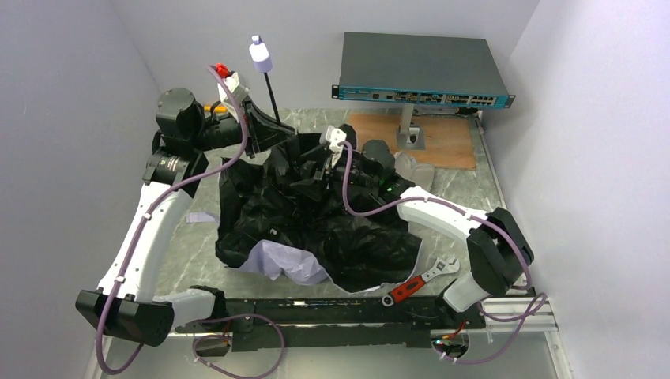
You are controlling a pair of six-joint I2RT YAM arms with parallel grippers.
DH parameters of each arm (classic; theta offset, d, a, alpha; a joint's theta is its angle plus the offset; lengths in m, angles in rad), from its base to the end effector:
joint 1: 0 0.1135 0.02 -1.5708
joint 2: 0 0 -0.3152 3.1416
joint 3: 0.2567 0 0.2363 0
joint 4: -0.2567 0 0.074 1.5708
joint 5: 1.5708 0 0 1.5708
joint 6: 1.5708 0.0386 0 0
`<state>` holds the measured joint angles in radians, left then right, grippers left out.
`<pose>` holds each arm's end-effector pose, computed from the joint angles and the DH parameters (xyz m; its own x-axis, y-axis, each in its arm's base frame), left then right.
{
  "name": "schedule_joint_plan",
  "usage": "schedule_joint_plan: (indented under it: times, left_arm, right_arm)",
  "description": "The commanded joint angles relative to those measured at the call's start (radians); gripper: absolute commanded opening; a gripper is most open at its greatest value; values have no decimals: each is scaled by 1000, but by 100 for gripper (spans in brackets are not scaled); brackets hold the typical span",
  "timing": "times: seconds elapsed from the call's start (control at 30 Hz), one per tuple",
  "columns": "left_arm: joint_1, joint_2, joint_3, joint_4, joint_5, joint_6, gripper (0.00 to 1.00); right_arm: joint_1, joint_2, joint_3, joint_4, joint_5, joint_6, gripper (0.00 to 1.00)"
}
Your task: Open the umbrella
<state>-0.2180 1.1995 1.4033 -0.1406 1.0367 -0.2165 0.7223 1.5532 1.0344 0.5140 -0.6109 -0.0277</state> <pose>0.1986 -0.0780 0.5181 -0.1436 -0.0802 -0.9864 0.9399 0.3010 -0.1613 0.2467 0.2469 0.3669 0.0233 -0.0097 -0.9997 -0.9716 0.2352 -0.0249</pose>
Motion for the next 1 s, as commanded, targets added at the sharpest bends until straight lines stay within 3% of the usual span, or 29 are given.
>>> schedule_joint_plan:
  times: [0.0, 0.2, 0.4, 0.47, 0.63, 0.8, 0.97]
  left_arm:
    - [4, -62, 114, 76, 43, 23, 0]
    - [-1, -68, 39, 77, 20, 58, 0]
    - [-12, -64, -13, 195, 6, -8, 0]
    - [-12, -61, -1, 194, 22, -4, 0]
    - [-12, -72, 8, 142, 67, 79, 0]
    - [-11, -76, 6, 112, 119, 110, 0]
    - [-12, -74, 9, 106, 204, 167, 0]
  right_arm:
    - [-37, -10, -69, -190, -12, -100, 88]
    - [-20, -108, 55, -221, -52, -33, 90]
    - [25, -148, 170, -298, -96, 52, 91]
    - [17, -187, 140, -307, -70, 96, 86]
    - [-57, -257, 53, -283, 1, 199, 62]
    - [-92, -260, 122, -300, -5, 262, 61]
    - [-48, -159, 208, -377, 25, 265, 27]
